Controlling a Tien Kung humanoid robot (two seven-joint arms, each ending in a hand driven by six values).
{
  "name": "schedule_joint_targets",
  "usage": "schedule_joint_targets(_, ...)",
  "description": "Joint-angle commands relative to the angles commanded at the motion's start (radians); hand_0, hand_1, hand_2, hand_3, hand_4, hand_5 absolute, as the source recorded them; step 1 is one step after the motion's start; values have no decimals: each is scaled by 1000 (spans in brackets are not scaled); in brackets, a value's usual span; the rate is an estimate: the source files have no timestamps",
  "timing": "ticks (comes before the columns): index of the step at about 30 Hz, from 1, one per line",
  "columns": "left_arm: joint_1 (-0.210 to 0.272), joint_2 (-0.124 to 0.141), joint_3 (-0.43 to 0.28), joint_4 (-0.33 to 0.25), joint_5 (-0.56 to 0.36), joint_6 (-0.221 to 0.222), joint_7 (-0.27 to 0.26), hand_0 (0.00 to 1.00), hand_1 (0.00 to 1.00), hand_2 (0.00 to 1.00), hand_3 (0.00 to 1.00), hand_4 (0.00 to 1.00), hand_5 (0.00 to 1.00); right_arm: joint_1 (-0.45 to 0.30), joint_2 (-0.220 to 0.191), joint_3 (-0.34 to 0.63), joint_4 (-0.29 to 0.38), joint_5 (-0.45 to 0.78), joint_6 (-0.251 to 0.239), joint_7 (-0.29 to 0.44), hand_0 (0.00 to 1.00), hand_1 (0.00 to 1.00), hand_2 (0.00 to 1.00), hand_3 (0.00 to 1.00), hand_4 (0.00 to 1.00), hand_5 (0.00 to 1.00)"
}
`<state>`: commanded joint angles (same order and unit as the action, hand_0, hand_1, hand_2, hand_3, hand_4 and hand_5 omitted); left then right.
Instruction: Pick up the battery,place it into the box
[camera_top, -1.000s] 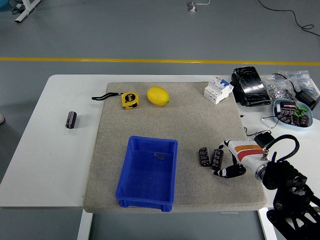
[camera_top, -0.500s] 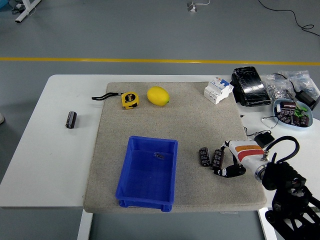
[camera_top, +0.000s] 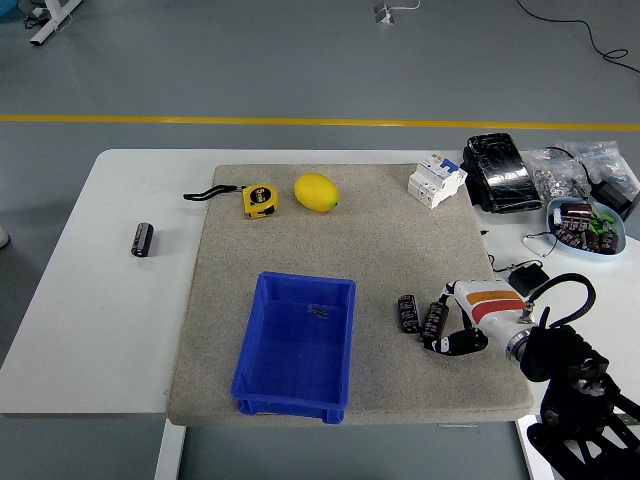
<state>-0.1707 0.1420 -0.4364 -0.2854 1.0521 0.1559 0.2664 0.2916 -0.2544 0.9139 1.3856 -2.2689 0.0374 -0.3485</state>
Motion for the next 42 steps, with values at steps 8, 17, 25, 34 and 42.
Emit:
schedule_joint_targets(8, 0, 1, -9, 1, 11, -4, 0, 696, 670, 726, 633, 652, 667, 3, -6, 10, 12, 0, -15, -1, 98, 94, 208, 615, 998, 501)
schedule_joint_targets(17, -5, 3, 2, 2, -7, -2, -4, 696, 669, 725, 633, 653, 669, 7, -8, 22, 15, 0, -18, 1, 97, 91, 207, 608, 998, 500)
schedule_joint_targets(25, -8, 4, 6, 3, -15, 1, -6, 696, 668, 724, 633, 654, 671, 21, -17, 35, 51, 0, -25, 1, 87, 89, 198, 586, 998, 487)
schedule_joint_targets(34, -12, 6, 4, 3, -15, 0, -5, 696, 667, 725, 634, 653, 669, 18, -16, 31, 49, 0, 16, 7, 96, 103, 219, 629, 998, 484)
schedule_joint_targets(42, -12, 7, 0, 2, -4, -4, -3, 696, 665, 723, 633, 653, 668, 26, -18, 29, 52, 0, 35, 16, 105, 117, 250, 787, 998, 486)
